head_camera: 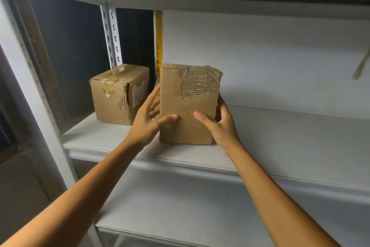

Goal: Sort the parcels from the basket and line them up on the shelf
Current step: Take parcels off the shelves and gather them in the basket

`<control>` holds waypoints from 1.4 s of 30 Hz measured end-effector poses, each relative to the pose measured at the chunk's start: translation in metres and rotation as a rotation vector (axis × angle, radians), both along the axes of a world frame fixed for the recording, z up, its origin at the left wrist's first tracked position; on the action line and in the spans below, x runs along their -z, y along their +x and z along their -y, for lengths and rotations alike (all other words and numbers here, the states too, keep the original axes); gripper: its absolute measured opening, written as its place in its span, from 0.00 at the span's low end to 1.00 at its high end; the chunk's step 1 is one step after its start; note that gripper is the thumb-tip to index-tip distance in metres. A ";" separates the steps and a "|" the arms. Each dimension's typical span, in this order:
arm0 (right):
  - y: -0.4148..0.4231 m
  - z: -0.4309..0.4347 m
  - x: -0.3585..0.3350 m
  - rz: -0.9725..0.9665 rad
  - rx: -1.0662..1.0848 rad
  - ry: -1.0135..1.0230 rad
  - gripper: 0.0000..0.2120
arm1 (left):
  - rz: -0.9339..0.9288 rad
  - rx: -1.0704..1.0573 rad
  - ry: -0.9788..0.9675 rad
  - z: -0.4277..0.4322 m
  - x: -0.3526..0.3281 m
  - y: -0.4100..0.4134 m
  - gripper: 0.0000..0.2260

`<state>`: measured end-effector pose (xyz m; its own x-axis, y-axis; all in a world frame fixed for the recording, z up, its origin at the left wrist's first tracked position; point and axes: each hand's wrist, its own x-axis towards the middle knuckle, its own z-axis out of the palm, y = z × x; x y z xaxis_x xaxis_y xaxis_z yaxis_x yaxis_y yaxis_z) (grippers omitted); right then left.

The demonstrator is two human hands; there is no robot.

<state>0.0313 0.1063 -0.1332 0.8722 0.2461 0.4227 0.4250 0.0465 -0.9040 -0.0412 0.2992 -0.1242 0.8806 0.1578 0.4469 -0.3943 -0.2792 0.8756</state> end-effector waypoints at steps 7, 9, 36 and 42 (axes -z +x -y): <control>-0.014 0.046 -0.010 -0.025 0.122 0.050 0.34 | 0.044 0.084 0.055 0.047 -0.027 0.000 0.41; -0.018 0.073 -0.017 -0.015 0.186 0.058 0.36 | 0.053 0.114 0.047 0.074 -0.037 0.007 0.40; -0.272 0.601 0.066 -0.152 1.295 0.134 0.34 | -0.072 1.192 0.204 0.670 0.046 -0.043 0.36; -0.353 0.648 0.150 -0.325 1.541 0.149 0.33 | -0.259 1.417 0.319 0.774 0.140 -0.086 0.39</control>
<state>-0.3216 -0.5417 -0.2835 0.2904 -0.9501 0.1142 -0.0566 -0.1362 -0.9891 -0.1276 -0.4749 -0.2647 0.2717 -0.9565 0.1061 -0.3423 0.0069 0.9396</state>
